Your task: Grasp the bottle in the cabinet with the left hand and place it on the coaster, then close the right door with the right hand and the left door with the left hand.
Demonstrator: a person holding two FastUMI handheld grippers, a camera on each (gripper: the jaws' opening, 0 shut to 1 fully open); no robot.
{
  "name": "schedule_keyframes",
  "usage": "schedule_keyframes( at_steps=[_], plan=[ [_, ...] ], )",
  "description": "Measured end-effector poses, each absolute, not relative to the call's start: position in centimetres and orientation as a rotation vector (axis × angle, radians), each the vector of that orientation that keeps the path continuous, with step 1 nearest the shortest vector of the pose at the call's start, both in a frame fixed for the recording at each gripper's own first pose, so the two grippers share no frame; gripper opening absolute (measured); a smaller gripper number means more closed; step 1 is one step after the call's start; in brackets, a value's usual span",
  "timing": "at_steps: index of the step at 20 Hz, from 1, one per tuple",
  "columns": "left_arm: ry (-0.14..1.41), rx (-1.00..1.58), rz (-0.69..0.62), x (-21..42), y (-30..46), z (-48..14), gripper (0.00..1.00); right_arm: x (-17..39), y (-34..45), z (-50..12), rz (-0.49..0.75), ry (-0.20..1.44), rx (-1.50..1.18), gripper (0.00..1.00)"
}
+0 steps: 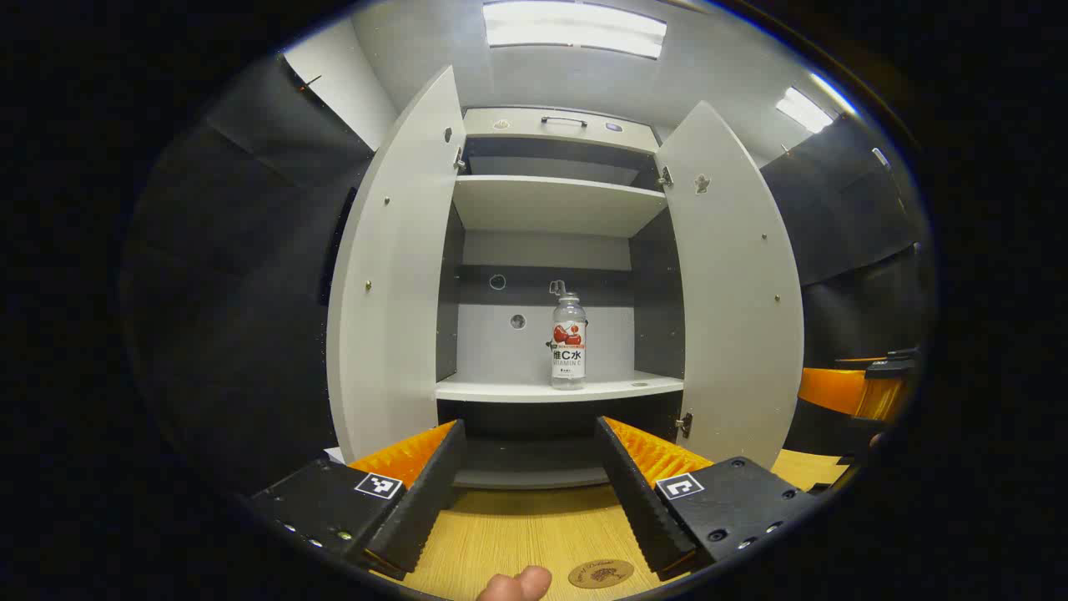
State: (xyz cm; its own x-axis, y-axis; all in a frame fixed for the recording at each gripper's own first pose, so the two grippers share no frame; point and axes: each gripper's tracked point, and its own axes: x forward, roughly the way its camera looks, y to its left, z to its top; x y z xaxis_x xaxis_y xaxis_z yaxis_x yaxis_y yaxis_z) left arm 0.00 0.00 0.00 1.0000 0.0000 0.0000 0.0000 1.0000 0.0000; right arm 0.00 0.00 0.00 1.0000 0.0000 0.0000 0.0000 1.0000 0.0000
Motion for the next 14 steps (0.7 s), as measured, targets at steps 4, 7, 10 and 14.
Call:
schedule_keyframes(
  at_steps=[4, 7, 10, 14],
  plan=[
    [0.005, -0.005, 0.005, 0.21, 0.17, -0.14, 0.94, -0.18, 0.09, 0.16, -0.010, -0.007, 0.003, 0.85],
    [-0.002, -0.003, 0.000, 0.25, 0.22, -0.04, 0.95, 0.01, 0.16, 0.13, -0.017, 0.005, 0.000, 0.84],
    [0.000, -0.007, -0.004, 0.29, 0.21, -0.13, 0.95, 0.02, 0.09, -0.04, -0.021, 0.009, -0.002, 0.85],
    [0.006, -0.015, -0.010, 0.30, 0.11, -0.30, 0.94, -0.12, 0.21, 0.23, -0.025, 0.004, -0.008, 0.85]
  ],
)
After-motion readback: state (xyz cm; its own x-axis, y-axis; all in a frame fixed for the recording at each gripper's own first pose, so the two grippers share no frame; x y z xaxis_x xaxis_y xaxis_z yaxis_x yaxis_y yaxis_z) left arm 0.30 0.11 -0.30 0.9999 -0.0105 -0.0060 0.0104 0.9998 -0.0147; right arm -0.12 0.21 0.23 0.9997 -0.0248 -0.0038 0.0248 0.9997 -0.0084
